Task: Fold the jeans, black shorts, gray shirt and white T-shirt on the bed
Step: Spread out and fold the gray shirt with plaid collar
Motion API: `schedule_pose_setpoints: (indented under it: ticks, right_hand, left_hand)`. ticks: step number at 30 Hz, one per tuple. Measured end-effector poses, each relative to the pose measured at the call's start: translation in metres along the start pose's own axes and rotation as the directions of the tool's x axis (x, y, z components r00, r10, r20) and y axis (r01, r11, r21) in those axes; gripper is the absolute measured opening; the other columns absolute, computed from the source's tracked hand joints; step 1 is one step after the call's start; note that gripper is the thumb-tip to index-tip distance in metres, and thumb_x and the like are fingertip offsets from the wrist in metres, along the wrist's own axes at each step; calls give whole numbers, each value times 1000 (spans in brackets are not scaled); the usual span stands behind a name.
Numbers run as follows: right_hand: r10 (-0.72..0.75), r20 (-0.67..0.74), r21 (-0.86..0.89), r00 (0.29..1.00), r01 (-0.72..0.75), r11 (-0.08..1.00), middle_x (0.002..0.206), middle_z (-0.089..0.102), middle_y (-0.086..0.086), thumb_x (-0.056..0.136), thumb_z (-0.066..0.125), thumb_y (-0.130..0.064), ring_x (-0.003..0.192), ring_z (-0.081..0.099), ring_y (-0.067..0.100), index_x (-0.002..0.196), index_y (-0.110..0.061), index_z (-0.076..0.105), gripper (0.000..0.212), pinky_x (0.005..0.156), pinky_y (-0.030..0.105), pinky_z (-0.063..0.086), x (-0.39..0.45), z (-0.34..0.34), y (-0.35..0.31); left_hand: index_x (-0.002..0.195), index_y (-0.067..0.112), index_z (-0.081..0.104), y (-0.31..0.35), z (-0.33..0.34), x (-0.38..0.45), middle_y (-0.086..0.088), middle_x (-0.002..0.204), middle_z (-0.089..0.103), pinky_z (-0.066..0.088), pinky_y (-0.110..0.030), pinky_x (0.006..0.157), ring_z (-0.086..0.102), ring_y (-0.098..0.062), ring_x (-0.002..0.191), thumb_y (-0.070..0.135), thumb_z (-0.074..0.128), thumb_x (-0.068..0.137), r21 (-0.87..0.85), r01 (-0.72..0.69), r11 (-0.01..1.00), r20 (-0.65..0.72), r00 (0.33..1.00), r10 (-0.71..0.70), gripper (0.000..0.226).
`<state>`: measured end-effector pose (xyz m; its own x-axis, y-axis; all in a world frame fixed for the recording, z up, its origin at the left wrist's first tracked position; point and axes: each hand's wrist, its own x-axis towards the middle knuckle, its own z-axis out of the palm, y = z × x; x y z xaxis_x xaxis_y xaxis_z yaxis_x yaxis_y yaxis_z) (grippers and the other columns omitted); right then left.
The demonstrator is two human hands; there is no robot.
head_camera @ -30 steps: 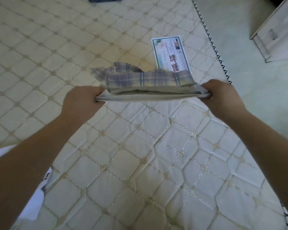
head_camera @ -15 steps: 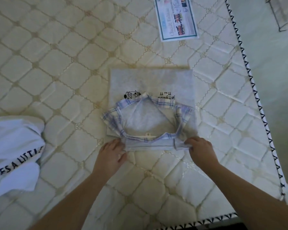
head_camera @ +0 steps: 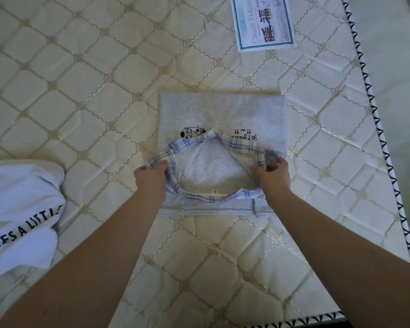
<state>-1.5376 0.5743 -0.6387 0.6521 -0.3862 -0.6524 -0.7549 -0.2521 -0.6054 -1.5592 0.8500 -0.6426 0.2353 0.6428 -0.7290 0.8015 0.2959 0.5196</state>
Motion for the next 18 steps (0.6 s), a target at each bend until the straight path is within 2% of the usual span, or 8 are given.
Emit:
schedule_pose_setpoints:
  ticks: [3,6,8,10,12,14,16,18]
  right_hand:
    - [43,-23,-14,999,-43,999,99,62,-6,80,76,-24,84,59,14,130,-18,52,56,80,34,52,8,4,-1]
    - [-3,-53,-117,999,-3,993,93,66,-7,90,64,-23,73,57,7,115,-23,64,26,69,29,48,11,4,2]
    - [-30,-60,-150,998,21,988,83,63,-13,93,59,-27,73,58,9,110,-25,66,19,69,30,49,12,1,3]
    - [-39,-65,-138,997,29,990,80,62,-15,93,58,-27,72,58,9,105,-27,67,15,63,27,47,10,0,2]
    - [-59,-73,-116,996,51,992,81,64,-15,92,57,-26,71,59,7,99,-29,66,11,56,23,43,7,-1,2]
    - [-93,-80,-99,992,85,991,82,64,-16,92,58,-26,72,58,4,96,-30,64,9,56,21,41,3,-3,2]
    - [-114,-80,-81,990,108,991,84,63,-17,92,58,-26,74,58,3,96,-31,63,8,58,22,44,0,-5,4]
    - [-118,-82,-81,990,112,990,86,63,-14,92,57,-28,76,59,6,98,-30,61,7,62,26,48,-3,-6,7]
  left_hand:
    - [127,-2,57,-3,1,6,-23,123,62,51,-39,87,61,-32,106,23,75,83,7,-42,999,46,998,42,53]
    - [119,5,63,-9,-4,0,-16,113,67,46,-29,78,60,-23,91,18,71,86,27,-185,982,40,982,184,36]
    - [113,9,66,-11,-7,-7,-12,103,68,46,-29,73,62,-25,87,22,70,87,130,-321,938,26,947,321,30]
    - [107,12,68,-14,-10,-15,-11,99,66,48,-29,70,64,-26,87,27,69,88,217,-457,863,70,889,453,25]
    - [104,17,68,-16,-12,-23,-7,101,64,48,-26,73,63,-13,85,25,67,90,208,-567,797,156,824,545,16]
    - [98,26,64,-19,-13,-31,7,87,66,43,-18,68,59,5,74,19,65,91,161,-639,752,297,758,580,10]
    - [96,32,61,-21,-12,-37,16,74,65,41,-7,60,58,11,65,15,63,93,186,-698,692,490,676,550,18]
    - [97,35,60,-20,-9,-39,15,76,65,41,-4,59,58,10,65,17,63,92,248,-751,612,667,590,455,19]
